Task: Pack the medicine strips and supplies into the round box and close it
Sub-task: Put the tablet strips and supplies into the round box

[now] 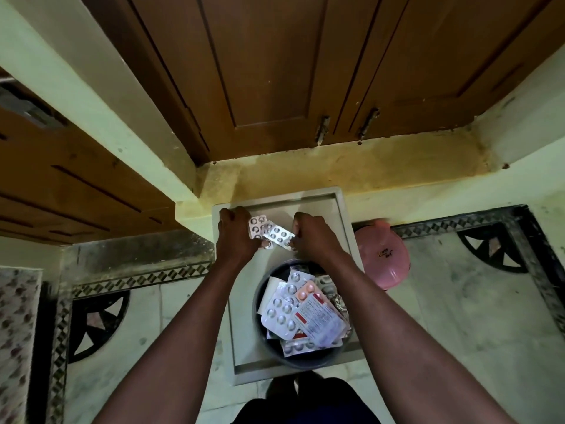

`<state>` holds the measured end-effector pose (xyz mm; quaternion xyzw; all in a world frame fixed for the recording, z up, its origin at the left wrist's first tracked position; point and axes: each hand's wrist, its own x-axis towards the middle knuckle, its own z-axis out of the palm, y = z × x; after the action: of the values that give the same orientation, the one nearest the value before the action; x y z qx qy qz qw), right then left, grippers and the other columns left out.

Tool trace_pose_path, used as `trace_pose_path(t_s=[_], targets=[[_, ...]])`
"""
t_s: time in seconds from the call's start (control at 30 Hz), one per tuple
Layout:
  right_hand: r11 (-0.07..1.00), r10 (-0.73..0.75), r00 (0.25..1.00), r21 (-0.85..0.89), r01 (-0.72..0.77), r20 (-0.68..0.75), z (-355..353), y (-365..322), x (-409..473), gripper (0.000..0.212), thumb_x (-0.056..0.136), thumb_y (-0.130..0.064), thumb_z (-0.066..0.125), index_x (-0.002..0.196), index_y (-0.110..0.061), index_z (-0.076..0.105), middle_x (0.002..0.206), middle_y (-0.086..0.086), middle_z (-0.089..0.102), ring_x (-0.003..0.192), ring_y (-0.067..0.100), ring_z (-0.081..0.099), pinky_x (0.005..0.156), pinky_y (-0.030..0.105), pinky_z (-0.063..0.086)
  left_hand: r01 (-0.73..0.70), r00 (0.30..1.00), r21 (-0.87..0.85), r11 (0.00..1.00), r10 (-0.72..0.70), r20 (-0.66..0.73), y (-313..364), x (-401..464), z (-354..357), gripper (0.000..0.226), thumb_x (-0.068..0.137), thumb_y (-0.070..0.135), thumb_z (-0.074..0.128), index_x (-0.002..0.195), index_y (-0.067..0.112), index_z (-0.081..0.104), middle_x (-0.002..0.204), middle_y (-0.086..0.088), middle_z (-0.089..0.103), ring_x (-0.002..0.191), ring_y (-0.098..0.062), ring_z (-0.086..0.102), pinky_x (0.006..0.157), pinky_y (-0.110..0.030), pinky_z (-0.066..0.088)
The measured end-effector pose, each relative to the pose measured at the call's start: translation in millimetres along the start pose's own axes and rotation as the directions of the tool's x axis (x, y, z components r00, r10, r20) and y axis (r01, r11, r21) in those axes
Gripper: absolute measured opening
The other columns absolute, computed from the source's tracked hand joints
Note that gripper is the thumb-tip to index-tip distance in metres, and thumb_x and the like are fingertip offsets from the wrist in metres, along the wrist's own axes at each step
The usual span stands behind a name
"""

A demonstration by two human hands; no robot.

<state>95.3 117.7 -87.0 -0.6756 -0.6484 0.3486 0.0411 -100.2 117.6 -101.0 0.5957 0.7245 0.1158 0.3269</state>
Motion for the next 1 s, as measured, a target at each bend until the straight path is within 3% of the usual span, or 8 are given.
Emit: trace_pose_path(t_s=[0.17, 0.33, 0.5, 0.57, 0.67, 0.77, 0.87, 1.0], targets=[[0.971, -0.020, 0.969, 0.224, 0.078, -0.248, -18, 0, -31, 0.019, 0.082, -0.002, 0.068, 0.083, -0.014, 0.053, 0.077, 0.006, 0.064, 0.074, 0.027, 0.061, 0.065, 0.043, 0.052, -0.026, 0.999, -0.079, 0.997, 0.022, -0.039, 8, 0, -5, 0.064, 0.060, 0.011, 0.096, 0.103, 0.014, 0.048, 0.103, -0.006, 0.056, 0.088, -0.025, 0.056, 0.064, -0.035, 0.041], [0.912, -0.053, 0.916, 0.354, 0.207, -0.397, -31, 5, -92, 0.013, 0.090, -0.002, 0.069, 0.090, -0.013, 0.062, 0.086, 0.000, 0.067, 0.082, 0.016, 0.064, 0.069, 0.031, 0.052, 0.030, 0.987, -0.326, 0.945, -0.079, -0.138, 9, -10, -9, 0.048, 0.069, -0.002, 0.089, 0.101, 0.014, 0.057, 0.083, -0.002, 0.067, 0.077, -0.024, 0.070, 0.068, -0.043, 0.059], [0.940, -0.098, 0.919, 0.268, 0.212, -0.383, -16, 24, -138, 0.015, 0.085, 0.001, 0.071, 0.093, -0.011, 0.070, 0.089, 0.002, 0.069, 0.080, 0.016, 0.064, 0.074, 0.025, 0.048, -0.072, 0.946, -0.455, 0.887, -0.083, -0.312, 24, -49, -26, 0.035, 0.083, -0.002, 0.078, 0.106, 0.017, 0.062, 0.089, 0.006, 0.068, 0.075, 0.004, 0.065, 0.065, -0.024, 0.054], [0.957, -0.125, 0.912, 0.195, 0.215, -0.390, -9, 31, -145, 0.020, 0.082, 0.006, 0.071, 0.095, -0.009, 0.072, 0.089, 0.006, 0.068, 0.079, 0.020, 0.064, 0.073, 0.027, 0.047, -0.100, 0.951, -0.514, 0.852, -0.070, -0.303, 30, -75, -30, 0.032, 0.086, 0.000, 0.077, 0.110, 0.017, 0.065, 0.097, 0.004, 0.070, 0.078, 0.003, 0.066, 0.065, -0.017, 0.053], [0.971, -0.173, 0.904, 0.086, 0.223, -0.392, 0, 39, -146, 0.020, 0.080, 0.007, 0.072, 0.097, -0.004, 0.073, 0.092, 0.012, 0.064, 0.080, 0.027, 0.065, 0.073, 0.020, 0.041, -0.082, 0.979, -0.548, 0.833, -0.035, -0.200, 32, -113, -25, 0.039, 0.086, 0.002, 0.077, 0.117, 0.024, 0.070, 0.102, 0.002, 0.074, 0.081, -0.011, 0.072, 0.070, -0.028, 0.060], [0.977, -0.210, 0.902, -0.046, 0.209, -0.378, 4, 41, -146, 0.017, 0.080, 0.004, 0.073, 0.095, -0.003, 0.073, 0.097, 0.013, 0.061, 0.088, 0.032, 0.062, 0.068, 0.037, 0.056, -0.068, 0.991, -0.487, 0.871, 0.005, -0.130, 30, -140, -7, 0.044, 0.087, 0.004, 0.078, 0.124, 0.027, 0.072, 0.107, 0.006, 0.075, 0.081, -0.013, 0.074, 0.072, -0.031, 0.062], [0.971, -0.237, 0.888, -0.129, 0.201, -0.394, 2, 42, -148, 0.014, 0.080, 0.001, 0.070, 0.093, -0.004, 0.072, 0.095, 0.012, 0.061, 0.088, 0.033, 0.061, 0.063, 0.039, 0.055, -0.148, 0.985, -0.334, 0.931, 0.106, -0.139, 29, -149, 6, 0.044, 0.087, 0.001, 0.074, 0.125, 0.022, 0.072, 0.107, 0.002, 0.072, 0.091, -0.013, 0.071, 0.085, -0.030, 0.059], [0.950, -0.312, 0.870, -0.121, 0.288, -0.381, 5, 48, -151, 0.017, 0.087, -0.025, 0.071, 0.095, -0.012, 0.076, 0.098, 0.010, 0.066, 0.089, 0.031, 0.062, 0.071, 0.038, 0.054, -0.269, 0.958, -0.101, 0.958, 0.254, -0.135, 31, -152, 10, 0.044, 0.089, -0.002, 0.063, 0.127, 0.018, 0.071, 0.103, -0.003, 0.065, 0.089, -0.011, 0.060, 0.080, 0.002, 0.035]])
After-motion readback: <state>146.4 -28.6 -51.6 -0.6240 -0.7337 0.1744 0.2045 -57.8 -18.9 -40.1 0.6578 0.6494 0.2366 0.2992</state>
